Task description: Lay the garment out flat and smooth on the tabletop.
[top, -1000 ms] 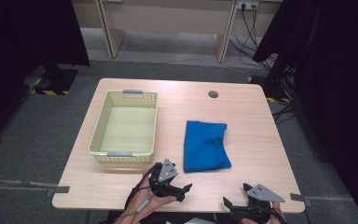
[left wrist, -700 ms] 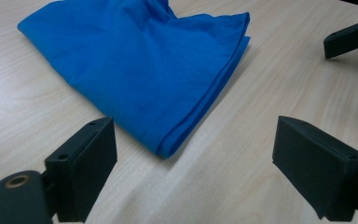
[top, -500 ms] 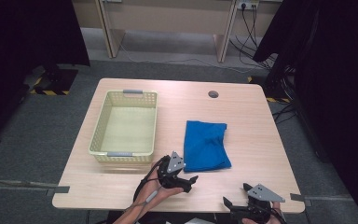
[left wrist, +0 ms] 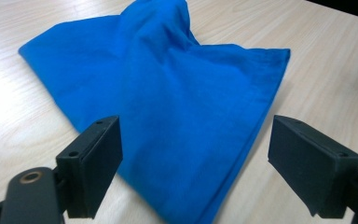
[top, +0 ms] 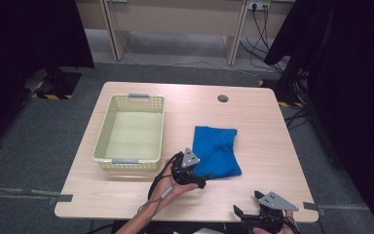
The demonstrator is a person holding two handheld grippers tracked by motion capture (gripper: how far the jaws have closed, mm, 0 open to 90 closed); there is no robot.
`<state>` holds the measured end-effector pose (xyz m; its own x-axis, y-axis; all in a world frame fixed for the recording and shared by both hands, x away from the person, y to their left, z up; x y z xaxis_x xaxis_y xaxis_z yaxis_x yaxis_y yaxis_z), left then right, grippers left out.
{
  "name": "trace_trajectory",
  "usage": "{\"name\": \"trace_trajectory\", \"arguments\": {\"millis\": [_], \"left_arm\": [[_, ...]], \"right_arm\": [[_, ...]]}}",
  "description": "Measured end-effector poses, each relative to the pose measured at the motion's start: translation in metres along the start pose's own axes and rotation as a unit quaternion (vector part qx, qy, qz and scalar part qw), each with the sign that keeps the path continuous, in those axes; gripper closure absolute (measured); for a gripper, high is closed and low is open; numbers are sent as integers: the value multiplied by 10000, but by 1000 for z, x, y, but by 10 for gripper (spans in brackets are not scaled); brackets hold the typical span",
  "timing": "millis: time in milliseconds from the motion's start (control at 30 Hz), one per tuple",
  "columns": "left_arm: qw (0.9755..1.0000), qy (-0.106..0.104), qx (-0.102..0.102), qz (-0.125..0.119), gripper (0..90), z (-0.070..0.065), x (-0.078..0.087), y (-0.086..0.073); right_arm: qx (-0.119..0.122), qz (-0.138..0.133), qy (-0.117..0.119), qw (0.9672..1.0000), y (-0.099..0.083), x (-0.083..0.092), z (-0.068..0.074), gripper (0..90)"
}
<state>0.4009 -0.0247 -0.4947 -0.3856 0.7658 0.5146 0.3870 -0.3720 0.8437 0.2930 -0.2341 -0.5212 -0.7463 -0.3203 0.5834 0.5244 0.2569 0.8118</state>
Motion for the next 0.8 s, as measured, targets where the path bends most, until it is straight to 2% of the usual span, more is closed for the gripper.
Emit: {"name": "trace_trajectory", "arguments": {"millis": [200, 433, 633, 800], "left_arm": [[9998, 135, 54, 127, 179, 11, -17, 3], [9992, 210, 59, 327, 185, 16, -28, -1], [9985, 256, -39, 484, 184, 14, -31, -3], [9985, 201, -106, 497, 216, 10, -31, -4]], "right_arm": [[-4, 8, -23, 10000, 2, -2, -2, 59], [45, -40, -57, 10000, 8, -4, -4, 59], [62, -98, -179, 9998, 18, -8, -12, 62], [106, -135, -306, 9994, 28, -15, -18, 64]]}}
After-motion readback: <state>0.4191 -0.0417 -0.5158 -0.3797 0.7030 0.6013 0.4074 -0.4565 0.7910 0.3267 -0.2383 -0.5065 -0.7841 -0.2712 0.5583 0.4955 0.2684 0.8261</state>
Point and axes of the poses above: each handheld gripper's, and its own axes: x roughly backward along the jaws, y roughly out of its top, z roughly to its left, the point moved 6 cm from there along -x, roughly forward along the jaws, and after that the axes turned 10 degrees about -y, right-handed, at the moved point
